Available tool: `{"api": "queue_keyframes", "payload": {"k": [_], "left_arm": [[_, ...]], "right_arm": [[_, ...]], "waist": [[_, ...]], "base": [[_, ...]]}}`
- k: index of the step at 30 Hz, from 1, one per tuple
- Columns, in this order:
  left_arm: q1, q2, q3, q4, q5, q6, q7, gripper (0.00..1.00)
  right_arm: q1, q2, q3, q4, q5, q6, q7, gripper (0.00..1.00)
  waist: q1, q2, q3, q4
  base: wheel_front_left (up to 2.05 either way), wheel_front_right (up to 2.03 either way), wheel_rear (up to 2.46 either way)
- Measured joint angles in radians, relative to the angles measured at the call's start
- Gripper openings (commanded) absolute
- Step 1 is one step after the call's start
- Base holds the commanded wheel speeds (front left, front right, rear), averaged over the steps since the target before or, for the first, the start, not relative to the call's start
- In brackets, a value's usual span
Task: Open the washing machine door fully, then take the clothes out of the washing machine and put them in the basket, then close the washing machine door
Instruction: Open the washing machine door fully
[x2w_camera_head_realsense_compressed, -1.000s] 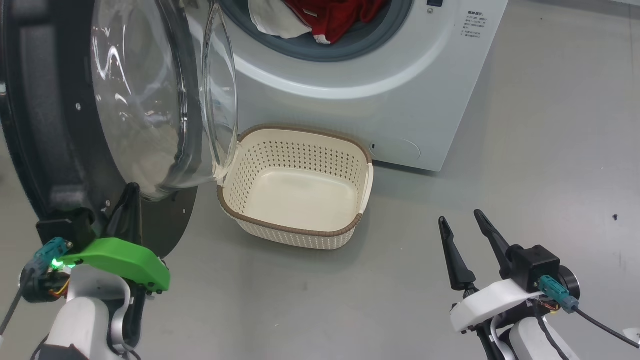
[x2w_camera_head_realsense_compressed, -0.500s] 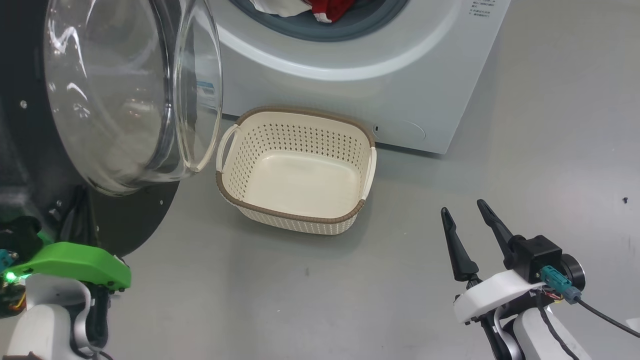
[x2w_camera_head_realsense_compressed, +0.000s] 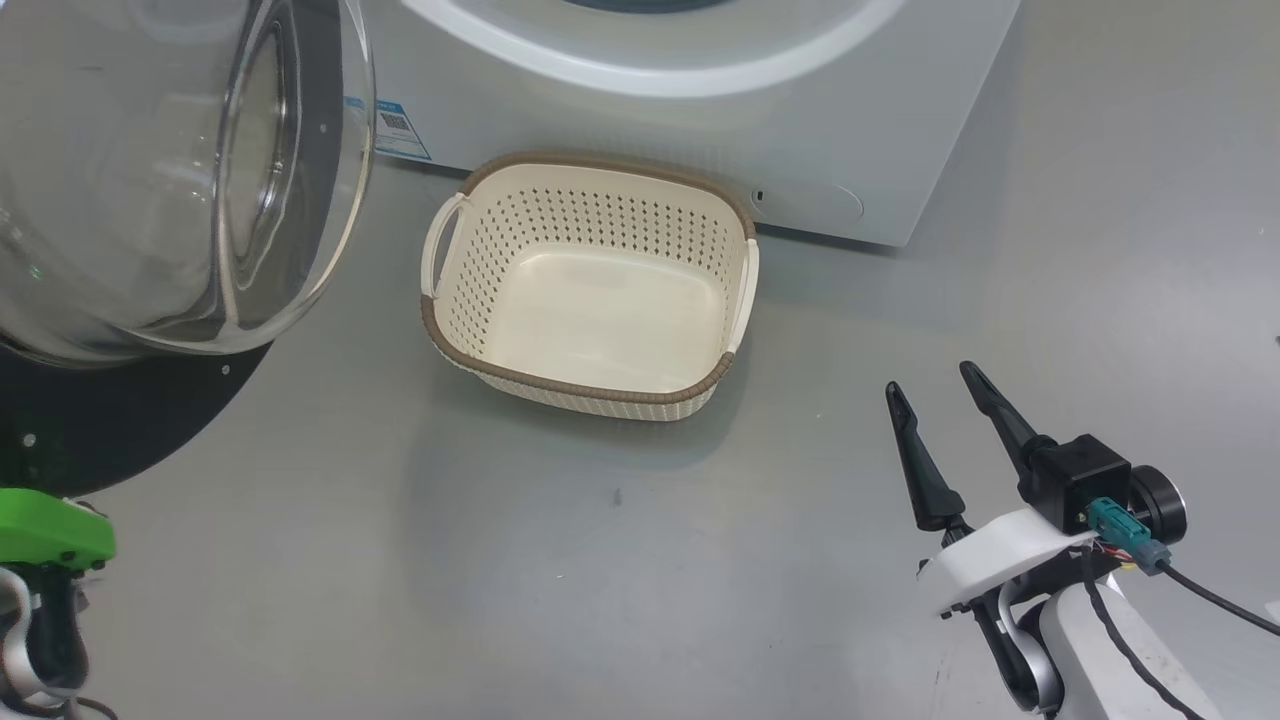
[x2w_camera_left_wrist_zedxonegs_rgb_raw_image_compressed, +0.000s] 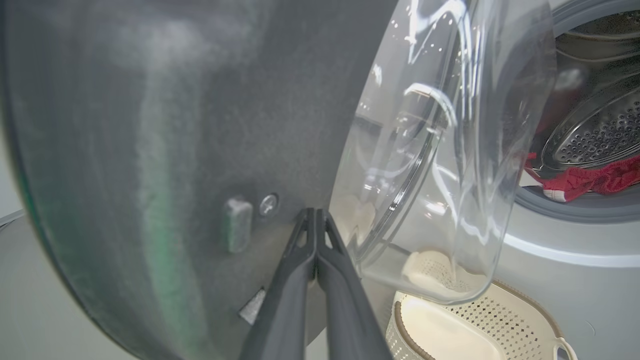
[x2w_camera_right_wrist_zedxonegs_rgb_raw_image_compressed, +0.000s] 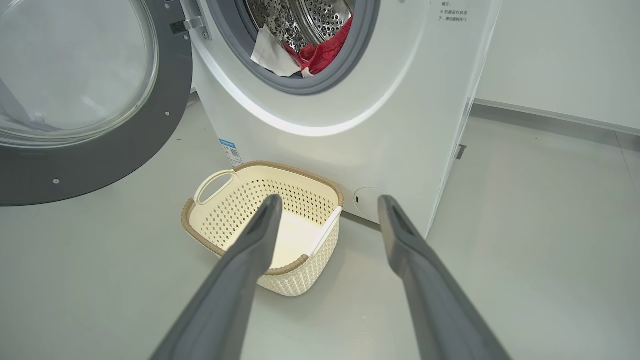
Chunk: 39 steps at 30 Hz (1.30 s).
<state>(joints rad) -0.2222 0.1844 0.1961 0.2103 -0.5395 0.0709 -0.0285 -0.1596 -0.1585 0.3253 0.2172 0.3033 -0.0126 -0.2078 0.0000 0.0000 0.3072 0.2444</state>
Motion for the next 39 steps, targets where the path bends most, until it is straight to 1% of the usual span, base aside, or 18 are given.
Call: {"api": "queue_keyframes", "payload": {"k": [8,10,22,29,39], "left_arm": [[-0.037,0.045,0.073,0.028,-0.042,0.005,-0.008,0.0],[-0.053,0.059,0.087,0.038,-0.043,0.007,-0.008,0.0],[-0.146,0.128,0.134,0.114,-0.069,0.006,-0.013,0.0],[-0.192,0.151,0.153,0.166,-0.077,0.003,-0.018,0.0],[-0.22,0.154,0.142,0.238,-0.077,-0.016,-0.047,0.0]], "right_arm": [[-0.022,-0.017,0.002,-0.023,-0.012,-0.001,0.021,1.0],[-0.025,-0.022,0.002,-0.03,-0.016,-0.009,0.028,1.0],[-0.048,-0.043,-0.003,-0.059,-0.03,-0.017,0.044,1.0],[-0.059,-0.051,-0.006,-0.071,-0.034,-0.018,0.053,1.0],[-0.064,-0.053,-0.006,-0.063,-0.034,-0.018,0.053,1.0]], "waist": [[0.0,0.0,0.06,-0.006],[0.0,0.0,0.076,-0.008],[0.0,0.0,0.158,-0.015],[0.0,0.0,0.189,-0.01],[0.0,0.0,0.19,-0.005]], "base": [[0.0,0.0,0.0],[0.0,0.0,0.0],[0.0,0.0,0.0],[0.0,0.0,0.0],[0.0,0.0,0.0]]}}
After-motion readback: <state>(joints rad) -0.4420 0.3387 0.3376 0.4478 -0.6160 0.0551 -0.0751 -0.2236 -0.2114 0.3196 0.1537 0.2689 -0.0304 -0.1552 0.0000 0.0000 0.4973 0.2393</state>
